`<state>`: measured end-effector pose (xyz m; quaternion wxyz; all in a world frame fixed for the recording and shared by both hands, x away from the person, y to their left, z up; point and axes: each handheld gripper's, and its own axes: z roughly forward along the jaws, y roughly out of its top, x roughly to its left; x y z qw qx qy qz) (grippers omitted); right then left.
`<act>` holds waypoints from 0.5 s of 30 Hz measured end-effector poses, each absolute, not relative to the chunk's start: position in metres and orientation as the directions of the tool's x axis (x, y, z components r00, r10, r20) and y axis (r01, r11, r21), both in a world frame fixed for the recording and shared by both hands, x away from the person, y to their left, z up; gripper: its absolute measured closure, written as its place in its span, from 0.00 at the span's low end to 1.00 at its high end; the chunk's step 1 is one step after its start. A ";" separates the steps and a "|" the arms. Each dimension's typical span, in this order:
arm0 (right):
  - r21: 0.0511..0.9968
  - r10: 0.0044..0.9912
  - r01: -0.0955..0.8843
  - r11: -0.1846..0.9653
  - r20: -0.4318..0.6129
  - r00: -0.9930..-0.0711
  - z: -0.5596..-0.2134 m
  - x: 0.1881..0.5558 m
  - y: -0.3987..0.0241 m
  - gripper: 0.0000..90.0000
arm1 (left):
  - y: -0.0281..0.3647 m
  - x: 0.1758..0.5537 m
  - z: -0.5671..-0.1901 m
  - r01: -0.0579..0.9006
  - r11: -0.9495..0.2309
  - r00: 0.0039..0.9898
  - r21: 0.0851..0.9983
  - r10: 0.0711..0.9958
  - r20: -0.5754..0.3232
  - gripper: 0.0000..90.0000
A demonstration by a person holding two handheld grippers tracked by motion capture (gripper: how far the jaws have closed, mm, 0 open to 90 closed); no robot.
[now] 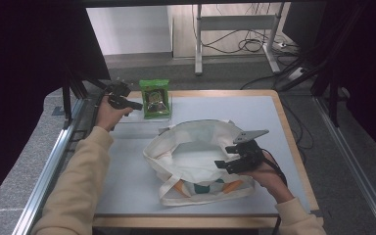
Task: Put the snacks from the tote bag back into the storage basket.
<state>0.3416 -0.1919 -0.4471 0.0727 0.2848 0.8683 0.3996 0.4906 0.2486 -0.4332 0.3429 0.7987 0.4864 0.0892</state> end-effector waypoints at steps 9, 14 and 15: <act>0.746 0.554 0.428 0.511 0.095 -0.827 -0.442 0.338 -0.192 0.32 | 0.252 0.445 -0.420 0.659 -0.309 0.548 0.686 0.822 -0.157 0.64; 0.749 0.557 0.423 0.510 0.087 -0.826 -0.440 0.337 -0.192 0.32 | 0.252 0.420 -0.418 0.636 -0.316 0.583 0.704 0.795 -0.170 0.59; 0.748 0.562 0.427 0.508 0.088 -0.823 -0.440 0.337 -0.193 0.32 | 0.252 0.416 -0.419 0.630 -0.324 0.592 0.706 0.788 -0.167 0.59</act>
